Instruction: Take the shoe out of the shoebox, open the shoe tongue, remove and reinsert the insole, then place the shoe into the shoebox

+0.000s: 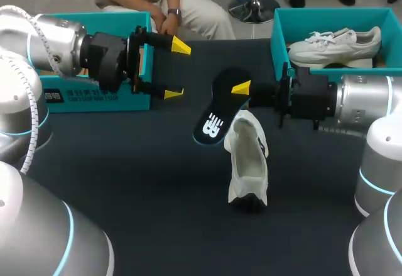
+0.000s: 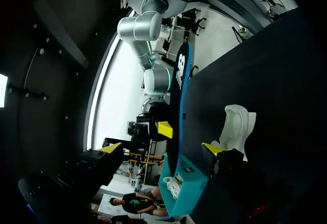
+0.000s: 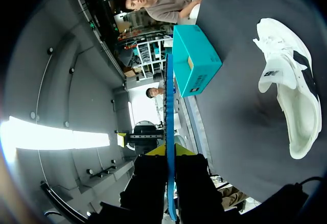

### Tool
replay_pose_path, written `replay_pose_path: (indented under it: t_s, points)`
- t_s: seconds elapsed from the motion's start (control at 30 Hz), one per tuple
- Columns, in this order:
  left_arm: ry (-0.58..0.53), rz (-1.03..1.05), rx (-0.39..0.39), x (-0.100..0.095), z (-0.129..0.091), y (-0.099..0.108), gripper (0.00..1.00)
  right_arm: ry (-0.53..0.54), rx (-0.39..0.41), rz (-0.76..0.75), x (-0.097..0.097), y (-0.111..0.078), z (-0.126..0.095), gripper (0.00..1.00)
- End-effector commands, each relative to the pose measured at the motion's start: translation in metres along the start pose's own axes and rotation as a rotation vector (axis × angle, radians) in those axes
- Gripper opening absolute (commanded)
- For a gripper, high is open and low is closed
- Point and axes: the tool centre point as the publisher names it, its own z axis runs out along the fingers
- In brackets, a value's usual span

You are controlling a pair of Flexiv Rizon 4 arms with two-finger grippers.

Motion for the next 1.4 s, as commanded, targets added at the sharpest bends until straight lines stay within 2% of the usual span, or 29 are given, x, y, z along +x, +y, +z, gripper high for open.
replay_pose_path:
  t_s: [0.03,0.33,0.63,0.93,1.07,1.17,1.2,1.27,1.4]
  points:
    - [-0.016,-0.012,0.012,0.009,0.023,0.01,1.0,-0.001,-0.003,0.0,0.0,-0.001,0.001,0.0]
    - [-0.027,-0.062,0.04,0.019,0.052,0.02,1.0,-0.001,-0.003,0.0,0.0,-0.001,0.001,0.0]
    - [-0.041,-0.072,0.036,0.017,0.059,0.02,1.0,-0.001,-0.003,0.0,0.0,-0.001,0.001,0.0]
    - [-0.047,-0.072,0.044,0.017,0.066,0.014,0.94,-0.001,-0.003,0.0,0.0,-0.001,0.001,0.0]
    - [-0.053,-0.071,0.047,0.016,0.07,0.012,0.88,-0.001,-0.003,0.0,0.0,-0.001,0.001,0.0]
    - [-0.057,-0.067,0.048,0.016,0.071,0.012,0.82,-0.001,-0.003,0.0,0.0,-0.001,0.001,0.0]
    - [-0.061,-0.066,0.048,0.016,0.071,0.012,0.76,-0.001,-0.003,0.0,0.0,-0.001,0.001,0.0]
    - [-0.064,-0.065,0.047,0.015,0.071,0.012,0.51,-0.001,-0.003,0.0,0.0,-0.001,0.001,0.0]
    - [-0.064,-0.059,0.048,0.015,0.072,0.011,0.39,-0.001,-0.003,0.0,0.0,-0.001,0.001,0.0]
